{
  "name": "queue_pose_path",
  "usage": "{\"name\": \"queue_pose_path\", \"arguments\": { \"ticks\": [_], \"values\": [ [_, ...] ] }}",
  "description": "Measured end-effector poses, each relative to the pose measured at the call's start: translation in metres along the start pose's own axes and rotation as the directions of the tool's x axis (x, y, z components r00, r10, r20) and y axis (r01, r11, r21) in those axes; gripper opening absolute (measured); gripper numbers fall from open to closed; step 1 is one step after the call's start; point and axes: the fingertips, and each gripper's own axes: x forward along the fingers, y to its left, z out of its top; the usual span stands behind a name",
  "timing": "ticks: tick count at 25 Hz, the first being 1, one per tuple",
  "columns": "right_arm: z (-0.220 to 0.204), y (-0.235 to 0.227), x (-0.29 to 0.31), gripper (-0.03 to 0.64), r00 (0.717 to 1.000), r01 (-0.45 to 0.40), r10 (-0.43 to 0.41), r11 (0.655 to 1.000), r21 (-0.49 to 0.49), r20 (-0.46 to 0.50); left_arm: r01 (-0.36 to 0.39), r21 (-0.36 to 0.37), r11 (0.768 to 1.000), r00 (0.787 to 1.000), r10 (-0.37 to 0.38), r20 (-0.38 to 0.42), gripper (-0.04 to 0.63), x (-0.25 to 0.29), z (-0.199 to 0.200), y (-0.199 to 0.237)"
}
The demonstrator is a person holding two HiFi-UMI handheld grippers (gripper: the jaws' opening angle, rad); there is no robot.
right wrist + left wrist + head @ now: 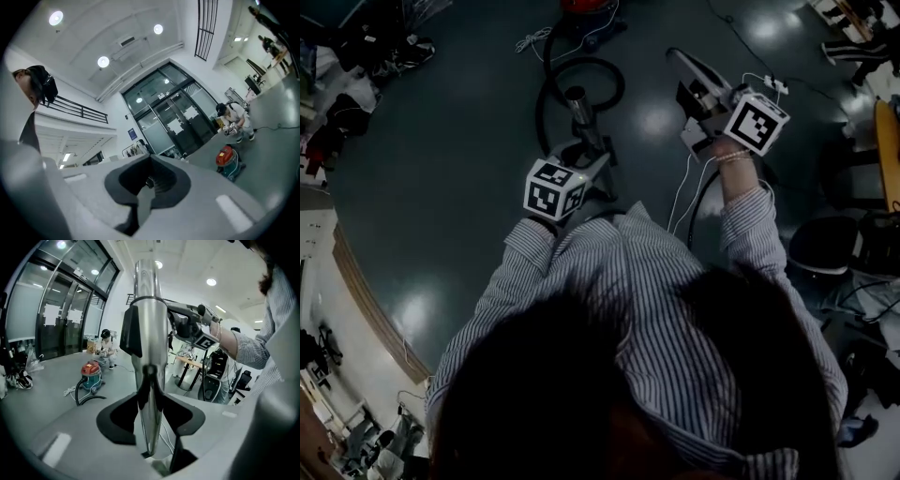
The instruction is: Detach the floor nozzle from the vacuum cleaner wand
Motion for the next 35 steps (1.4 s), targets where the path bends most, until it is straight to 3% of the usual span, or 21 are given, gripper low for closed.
{"name": "queue_pose_path", "arguments": {
  "ticks": [11, 16, 25, 35],
  "values": [
    [-0.106, -0.016, -0.026, 0.000, 0.990, 0.099, -0.084, 0.985, 0.141, -0.112, -0.061, -0.051, 0.997, 0.997, 0.058, -0.052, 0.176, -0.008, -0.029, 0.019],
    [-0.128, -0.014, -0.020, 0.000, 0.989, 0.093, -0.069, 0.978, 0.188, -0.134, -0.073, -0.067, 0.995, 0.995, 0.068, -0.079, 0.175, -0.013, -0.039, 0.027],
    [-0.164, -0.028, -0.023, 0.000, 0.973, 0.166, -0.120, 0.958, 0.234, -0.198, -0.058, -0.076, 0.995, 0.993, 0.050, -0.111, 0.175, -0.009, -0.051, 0.025],
    [-0.172, -0.029, -0.020, 0.001, 0.965, 0.167, -0.115, 0.963, 0.212, -0.236, -0.016, -0.046, 0.999, 0.996, 0.012, -0.090, 0.175, 0.005, -0.040, 0.007]
  ]
}}
